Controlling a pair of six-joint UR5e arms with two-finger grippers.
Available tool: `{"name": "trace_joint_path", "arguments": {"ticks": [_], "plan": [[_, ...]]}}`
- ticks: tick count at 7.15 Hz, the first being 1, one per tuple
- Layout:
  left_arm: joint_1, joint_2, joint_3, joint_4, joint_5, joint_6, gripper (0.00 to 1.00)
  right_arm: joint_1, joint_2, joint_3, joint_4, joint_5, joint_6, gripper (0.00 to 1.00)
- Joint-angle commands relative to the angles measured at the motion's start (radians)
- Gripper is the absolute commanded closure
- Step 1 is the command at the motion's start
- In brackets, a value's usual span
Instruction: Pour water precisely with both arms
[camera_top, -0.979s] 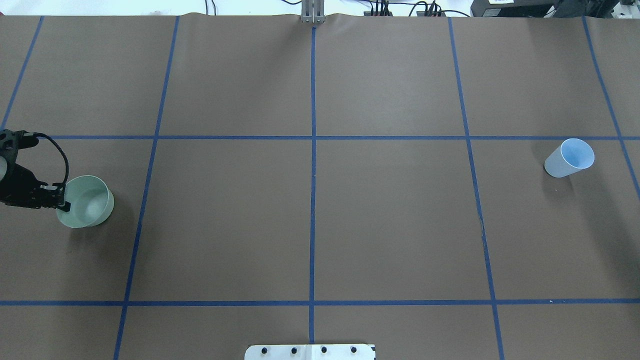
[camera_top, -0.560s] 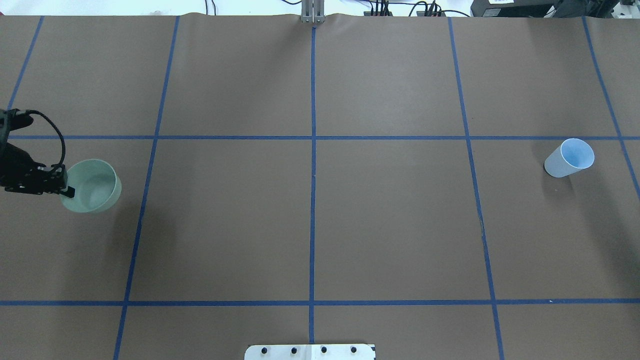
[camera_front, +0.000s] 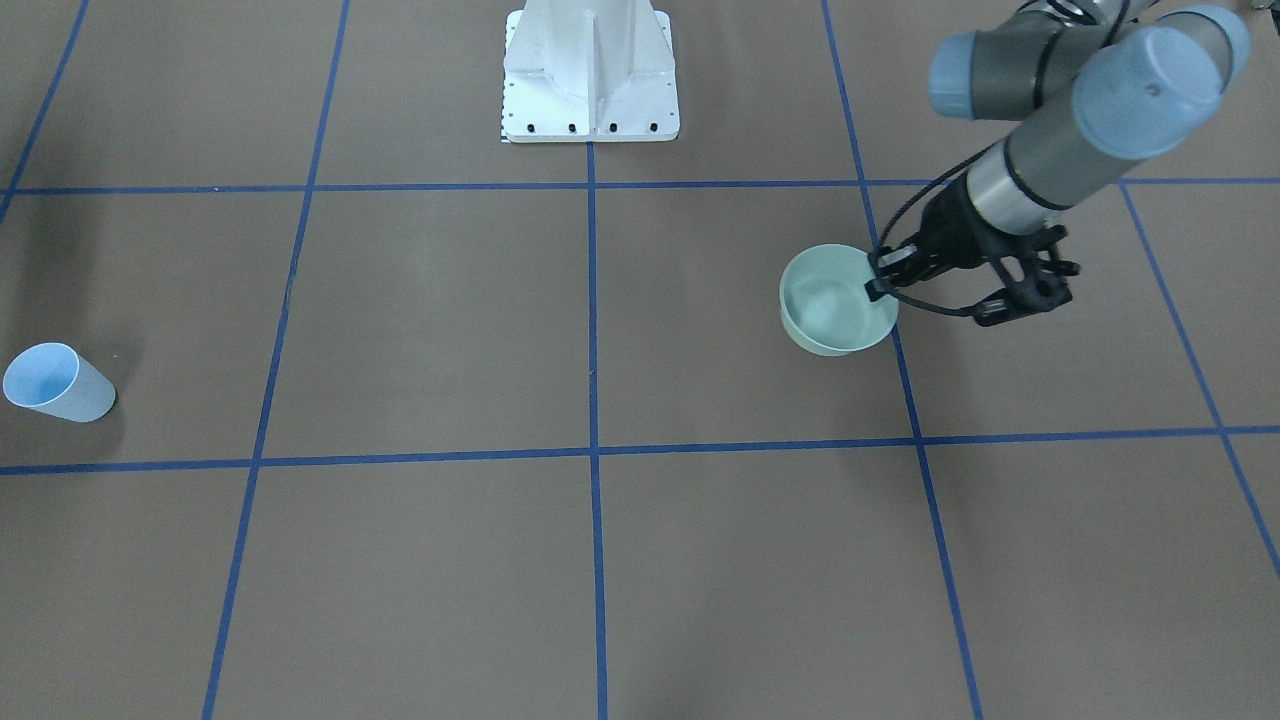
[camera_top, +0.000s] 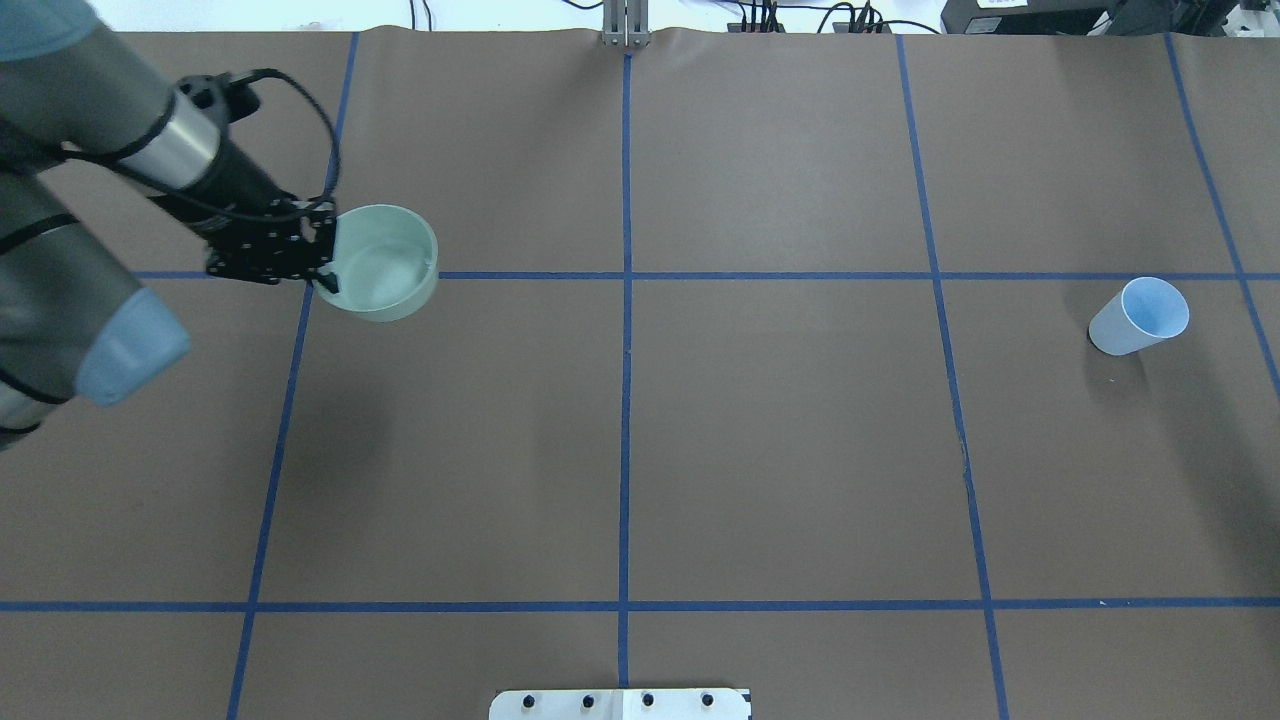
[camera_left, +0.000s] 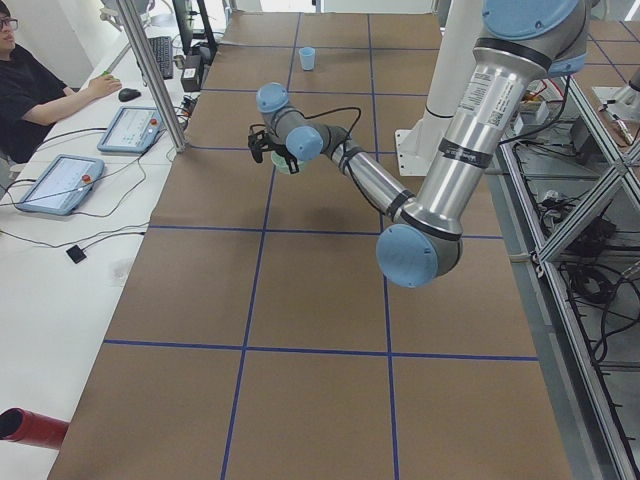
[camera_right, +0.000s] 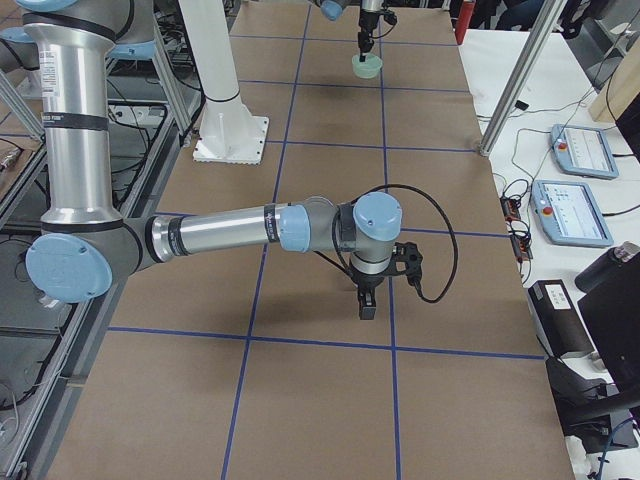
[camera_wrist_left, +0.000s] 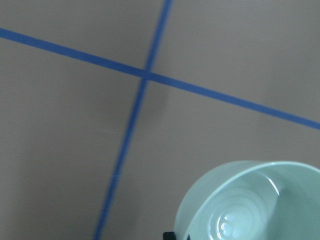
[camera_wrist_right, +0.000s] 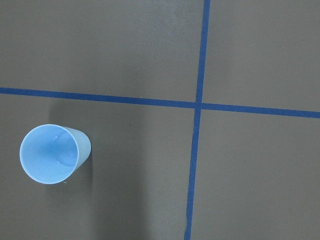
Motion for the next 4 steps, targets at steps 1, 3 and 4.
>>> {"name": "trace_joint_path", "arguments": {"ticks": [1, 3, 4], "plan": [[0.169, -0.261, 0.220, -0.019, 0.176, -0.168, 1.00, 0.000, 0.001, -0.001, 0.000, 0.001, 0.000, 0.00], [0.214, -0.311, 0.424, -0.280, 0.220, -0.277, 1.00, 0.000, 0.001, -0.007, 0.000, 0.001, 0.000, 0.00], [0.243, -0.341, 0.489, -0.303, 0.249, -0.279, 1.00, 0.000, 0.000, -0.007, 0.000, 0.001, 0.000, 0.00]]}}
